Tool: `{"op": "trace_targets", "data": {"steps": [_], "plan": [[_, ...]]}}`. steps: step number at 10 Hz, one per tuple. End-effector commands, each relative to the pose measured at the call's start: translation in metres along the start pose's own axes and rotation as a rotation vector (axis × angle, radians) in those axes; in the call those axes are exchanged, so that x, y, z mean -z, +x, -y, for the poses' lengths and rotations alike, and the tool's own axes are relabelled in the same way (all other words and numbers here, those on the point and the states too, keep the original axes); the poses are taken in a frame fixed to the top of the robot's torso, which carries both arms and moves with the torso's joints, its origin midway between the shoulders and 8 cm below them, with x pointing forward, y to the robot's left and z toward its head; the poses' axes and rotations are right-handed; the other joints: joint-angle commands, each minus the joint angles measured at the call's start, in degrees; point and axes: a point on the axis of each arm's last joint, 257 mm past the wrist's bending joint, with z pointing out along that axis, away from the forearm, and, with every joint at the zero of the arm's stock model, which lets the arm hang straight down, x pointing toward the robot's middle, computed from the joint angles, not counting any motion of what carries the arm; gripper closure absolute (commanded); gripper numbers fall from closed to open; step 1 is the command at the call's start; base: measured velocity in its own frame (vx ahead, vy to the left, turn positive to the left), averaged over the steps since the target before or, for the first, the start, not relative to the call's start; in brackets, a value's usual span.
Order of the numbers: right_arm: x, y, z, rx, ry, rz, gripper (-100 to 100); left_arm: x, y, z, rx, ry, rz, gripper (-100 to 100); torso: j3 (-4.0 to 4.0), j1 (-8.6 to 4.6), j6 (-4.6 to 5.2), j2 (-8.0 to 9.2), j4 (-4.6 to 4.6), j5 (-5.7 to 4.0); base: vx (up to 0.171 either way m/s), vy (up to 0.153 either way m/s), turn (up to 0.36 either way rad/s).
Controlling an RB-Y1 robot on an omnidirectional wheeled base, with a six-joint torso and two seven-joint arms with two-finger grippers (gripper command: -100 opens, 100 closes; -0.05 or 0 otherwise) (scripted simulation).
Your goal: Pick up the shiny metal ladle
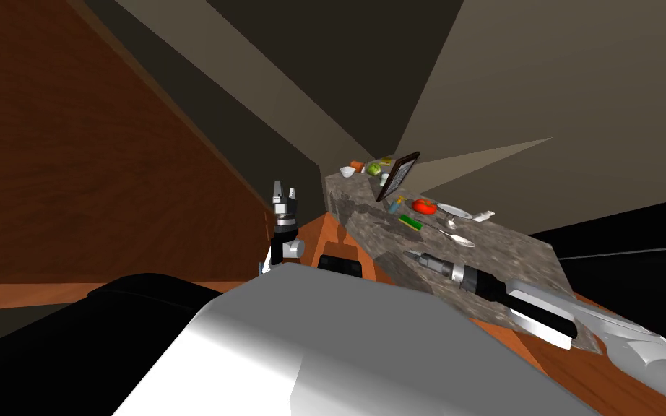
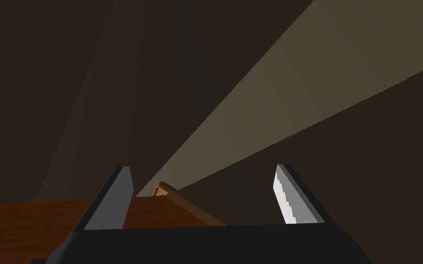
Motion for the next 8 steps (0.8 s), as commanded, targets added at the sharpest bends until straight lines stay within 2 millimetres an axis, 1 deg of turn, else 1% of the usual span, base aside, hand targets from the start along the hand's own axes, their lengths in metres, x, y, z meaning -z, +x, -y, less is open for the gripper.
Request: {"op": "trace_targets", "data": {"steps": [1, 2, 3, 4, 5, 6, 7, 8], "plan": [[0.017, 0.002, 0.019, 0.028, 0.058, -0.046, -100, 0.0, 0.0, 0.0, 0.0, 0.0, 0.0, 0, 0.0, 0.0, 0.0, 0.0, 0.0, 0.0, 0.061, 0.013, 0.09], [0.035, 0.017, 0.041, 0.048, 0.113, -0.106, -100, 0.0, 0.0, 0.0, 0.0, 0.0, 0.0, 0, 0.02, -0.03, 0.04, 0.03, 0.01, 0.0, 0.082, 0.008, 0.161], [0.041, 0.013, 0.044, 0.061, 0.126, -0.118, -100, 0.0, 0.0, 0.0, 0.0, 0.0, 0.0, 0, -0.01, -0.06, 0.0, -0.03, 0.0, -0.01, 0.075, -0.001, 0.097], [0.063, 0.027, 0.064, 0.081, 0.18, -0.181, -100, 0.0, 0.0, 0.0, 0.0, 0.0, 0.0, 0, -0.01, -0.06, 0.03, -0.01, 0.0, -0.01, 0.085, 0.011, 0.205], [0.069, 0.023, 0.067, 0.093, 0.192, -0.19, -100, 0.0, 0.0, 0.0, 0.0, 0.0, 0.0, 0, -0.03, -0.04, -0.01, -0.06, -0.01, 0.0, 0.07, 0.005, 0.1], [0.093, 0.034, 0.084, 0.117, 0.243, -0.257, -100, 0.0, 0.0, 0.0, 0.0, 0.0, 0.0, 0, -0.01, -0.04, 0.05, 0.0, 0.0, -0.01, 0.084, -0.019, 0.169], [0.116, 0.045, 0.097, 0.137, 0.283, -0.32, -100, 0.0, 0.0, 0.0, 0.0, 0.0, 0.0, 0, -0.02, -0.12, 0.01, -0.04, 0.0, -0.02, 0.134, -0.049, 0.31], [0.125, 0.042, 0.104, 0.144, 0.307, -0.329, -100, 0.0, 0.0, 0.0, 0.0, 0.0, 0.0, 0, -0.11, -0.23, -0.02, -0.2, -0.04, -0.05, 0.111, -0.042, 0.098]]}}
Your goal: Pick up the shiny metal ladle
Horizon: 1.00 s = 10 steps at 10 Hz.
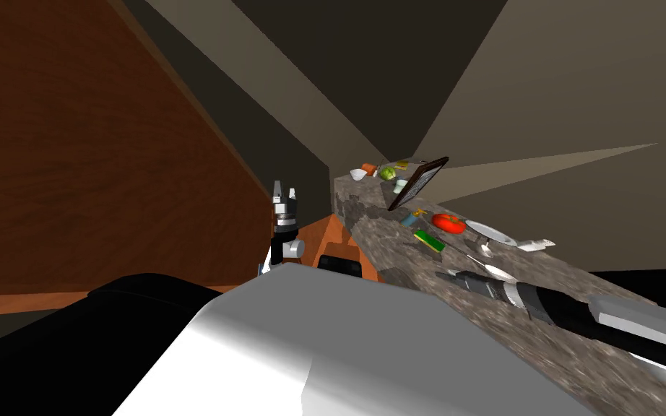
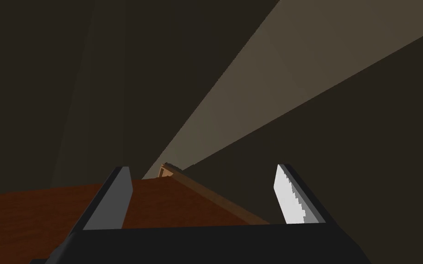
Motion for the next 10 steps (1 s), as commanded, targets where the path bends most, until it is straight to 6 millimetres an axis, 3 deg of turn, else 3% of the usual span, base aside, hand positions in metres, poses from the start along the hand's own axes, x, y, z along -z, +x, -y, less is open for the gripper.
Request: {"op": "trace_targets", "data": {"steps": [1, 2, 4, 6, 9, 10], "plan": [[0.025, 0.023, 0.027, 0.029, 0.068, -0.082, -100, 0.0, 0.0, 0.0, 0.0, 0.0, 0.0, 0, 0.0, 0.0, 0.0, 0.0, 0.0, 0.0, 0.104, -0.035, 0.171], [0.025, 0.023, 0.027, 0.029, 0.068, -0.082, -100, 0.0, 0.0, 0.0, 0.0, 0.0, 0.0, 0, 0.01, 0.02, -0.04, 0.02, 0.01, 0.01, 0.067, -0.033, 0.087], [0.063, 0.056, 0.056, 0.067, 0.144, -0.205, -100, 0.0, 0.0, 0.0, 0.0, 0.0, 0.0, 0, 0.11, 0.01, -0.03, 0.18, 0.04, 0.01, 0.087, -0.052, 0.204], [0.064, 0.057, 0.056, 0.07, 0.144, -0.208, -100, 0.0, 0.0, 0.0, 0.0, 0.0, 0.0, 0, 0.04, -0.03, -0.01, 0.07, 0.01, -0.04, 0.062, -0.043, 0.063], [0.111, 0.1, 0.082, 0.119, 0.21, -0.368, -100, 0.0, 0.0, 0.0, 0.0, 0.0, 0.0, 0, 0.08, -0.08, -0.04, 0.13, 0.04, 0.0, 0.084, -0.081, 0.215], [0.111, 0.1, 0.082, 0.119, 0.21, -0.368, -100, 0.0, 0.0, 0.0, 0.0, 0.0, 0.0, 0, 0.0, -0.23, -0.02, 0.0, 0.0, -0.07, 0.08, -0.094, 0.067]]}}
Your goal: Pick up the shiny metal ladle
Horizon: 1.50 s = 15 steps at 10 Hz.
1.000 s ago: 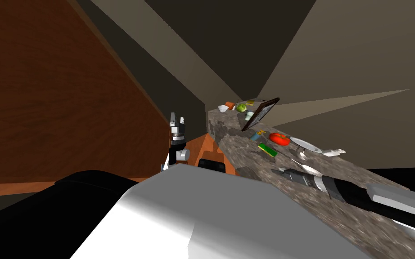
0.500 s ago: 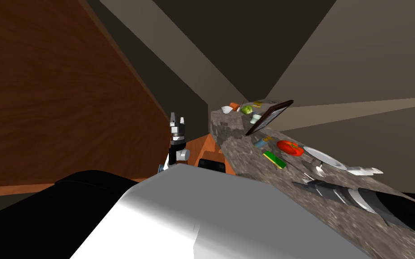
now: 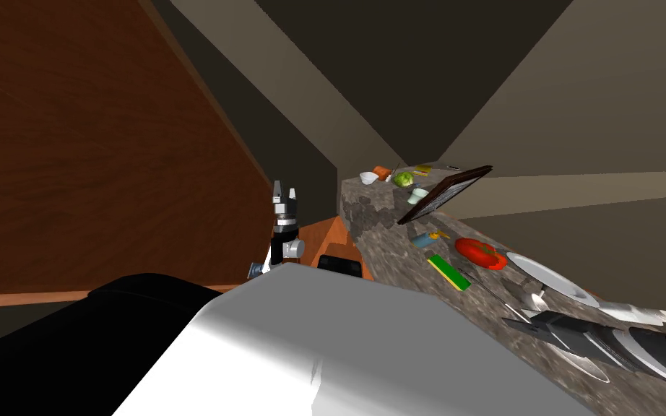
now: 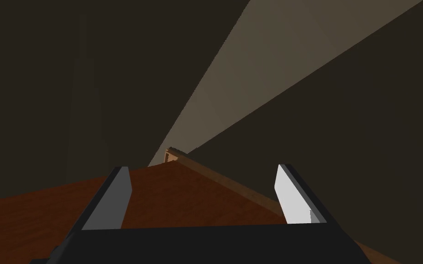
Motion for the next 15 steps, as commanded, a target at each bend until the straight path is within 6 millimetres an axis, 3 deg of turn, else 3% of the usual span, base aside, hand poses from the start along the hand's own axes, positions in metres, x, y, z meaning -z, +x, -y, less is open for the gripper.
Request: {"op": "trace_targets", "data": {"steps": [1, 2, 5, 6, 7, 8, 9, 10, 11, 13, 14, 15], "plan": [[0.004, 0.018, 0.005, 0.018, 0.012, -0.051, -100, 0.0, 0.0, 0.0, 0.0, 0.0, 0.0, 0, 0.0, 0.0, 0.0, 0.0, 0.0, 0.0, 0.036, -0.08, 0.114], [0.004, 0.018, 0.005, 0.018, 0.012, -0.051, -100, 0.0, 0.0, 0.0, 0.0, 0.0, 0.0, 0, 0.08, 0.05, -0.02, 0.13, 0.03, 0.02, 0.029, -0.062, 0.082], [0.005, 0.055, 0.001, 0.054, -0.002, -0.137, -100, 0.0, 0.0, 0.0, 0.0, 0.0, 0.0, 0, 0.1, 0.07, -0.03, 0.16, 0.04, 0.02, 0.045, -0.091, 0.16], [-0.006, 0.07, -0.013, 0.066, -0.036, -0.16, -100, 0.0, 0.0, 0.0, 0.0, 0.0, 0.0, 0, 0.08, -0.06, -0.01, 0.13, 0.04, -0.01, 0.067, -0.146, 0.19], [-0.006, 0.07, -0.013, 0.066, -0.036, -0.16, -100, 0.0, 0.0, 0.0, 0.0, 0.0, 0.0, 0, 0.06, -0.15, -0.01, 0.08, 0.02, -0.04, 0.043, -0.127, 0.058], [-0.02, 0.076, -0.028, 0.067, -0.07, -0.159, -100, 0.0, 0.0, 0.0, 0.0, 0.0, 0.0, 0, 0.08, -0.12, 0.02, 0.13, 0.04, -0.04, 0.022, -0.095, 0.047], [-0.011, 0.073, -0.021, 0.063, -0.054, -0.159, -100, 0.0, 0.0, 0.0, 0.0, 0.0, 0.0, 0, 0.13, -0.02, 0.03, 0.21, 0.05, -0.03, 0.009, -0.04, 0.015], [-0.012, 0.074, -0.022, 0.065, -0.056, -0.159, 0, 0.0, 0.0, 0.0, 0.0, 0.0, 0.0, 0, 0.16, 0.19, 0.02, 0.27, 0.07, 0.04, 0.002, -0.009, 0.0], [-0.021, 0.081, -0.025, 0.059, -0.056, -0.158, -100, 0.0, 0.0, 0.0, 0.0, 0.0, 0.0, 0, 0.18, 0.34, 0.03, 0.3, 0.08, 0.08, 0.005, -0.007, 0.053], [-0.033, 0.089, -0.029, 0.052, -0.056, -0.157, -100, 0.0, 0.0, 0.0, 0.0, 0.0, 0.0, 0, 0.18, 0.38, 0.03, 0.3, 0.08, 0.08, 0.009, -0.005, 0.041], [-0.03, 0.087, -0.029, 0.054, -0.058, -0.158, -100, 0.0, 0.0, 0.0, 0.0, 0.0, 0.0, 0, 0.18, 0.39, 0.03, 0.3, 0.08, 0.08, 0.0, 0.0, 0.0], [-0.03, 0.087, -0.029, 0.054, -0.056, -0.158, 100, 0.0, 0.0, 0.0, 0.0, 0.0, 0.0, 0, 0.19, 0.41, 0.03, 0.31, 0.08, 0.1, 0.0, 0.0, 0.0]]}}
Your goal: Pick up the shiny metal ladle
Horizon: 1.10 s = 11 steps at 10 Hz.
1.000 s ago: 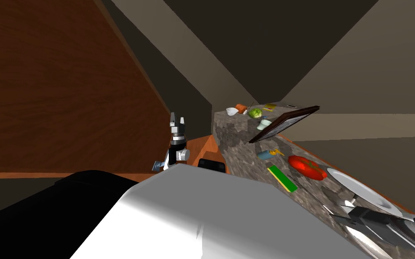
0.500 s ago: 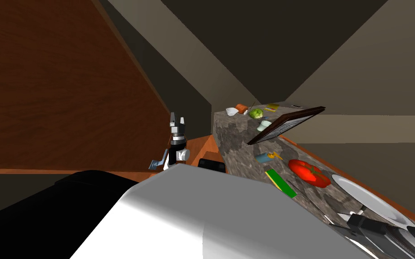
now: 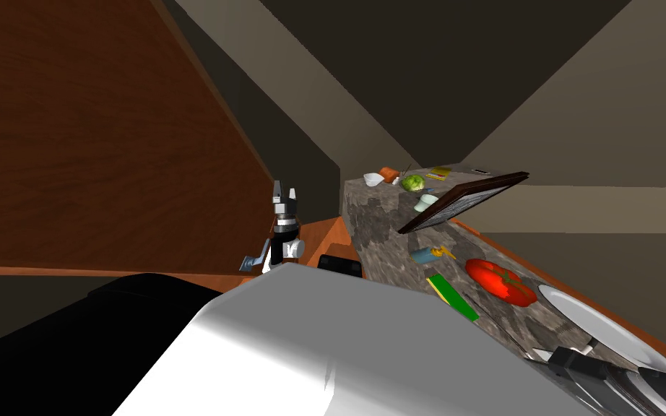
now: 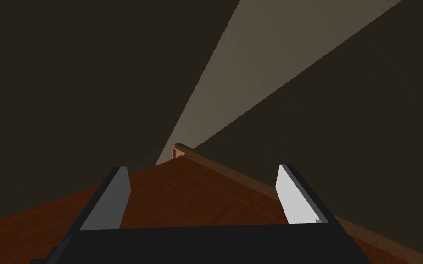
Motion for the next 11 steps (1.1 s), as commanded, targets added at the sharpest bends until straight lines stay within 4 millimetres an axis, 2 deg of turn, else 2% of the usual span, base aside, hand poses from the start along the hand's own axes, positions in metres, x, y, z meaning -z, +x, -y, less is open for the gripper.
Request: {"op": "trace_targets", "data": {"steps": [1, 4, 5, 6, 8, 10, 11], "plan": [[0.0, 0.0, 0.0, 0.0, 0.0, 0.0, 100, 0.0, 0.0, 0.0, 0.0, 0.0, 0.0, 0, 0.0, 0.0, 0.0, 0.0, 0.0, 0.0, 0.0, 0.0, 0.0], [0.0, 0.0, -0.001, 0.0, -0.003, -0.001, 100, 0.0, 0.0, 0.0, 0.0, 0.0, 0.0, 0, -0.02, -0.44, -0.03, -0.04, -0.01, -0.28, 0.0, 0.0, 0.0], [0.0, 0.0, -0.001, 0.0, -0.003, -0.001, 0, 0.0, 0.0, 0.0, 0.0, 0.0, 0.0, 0, -0.03, -0.47, -0.03, -0.04, -0.01, -0.29, 0.0, 0.0, 0.0], [0.008, 0.002, 0.018, 0.003, 0.052, -0.009, -100, 0.0, 0.0, 0.0, 0.0, 0.0, 0.0, 0, -0.03, -0.48, -0.03, -0.05, -0.01, -0.29, -0.029, 0.063, -0.001], [0.008, 0.012, 0.029, 0.0, 0.092, -0.024, -100, 0.0, 0.0, 0.0, 0.0, 0.0, 0.0, 0, 0.06, -0.11, -0.03, 0.11, 0.03, -0.21, -0.046, 0.104, 0.006], [0.001, 0.043, 0.028, -0.006, 0.103, -0.08, -100, 0.0, 0.0, 0.0, 0.0, 0.0, 0.0, 0, 0.04, -0.3, -0.02, 0.07, 0.02, -0.25, -0.01, 0.02, 0.032], [0.001, 0.047, 0.031, 0.002, 0.116, -0.09, -100, 0.0, 0.0, 0.0, 0.0, 0.0, 0.0, 0, 0.01, -0.45, -0.02, 0.02, 0.01, -0.28, -0.006, 0.005, 0.043]]}}
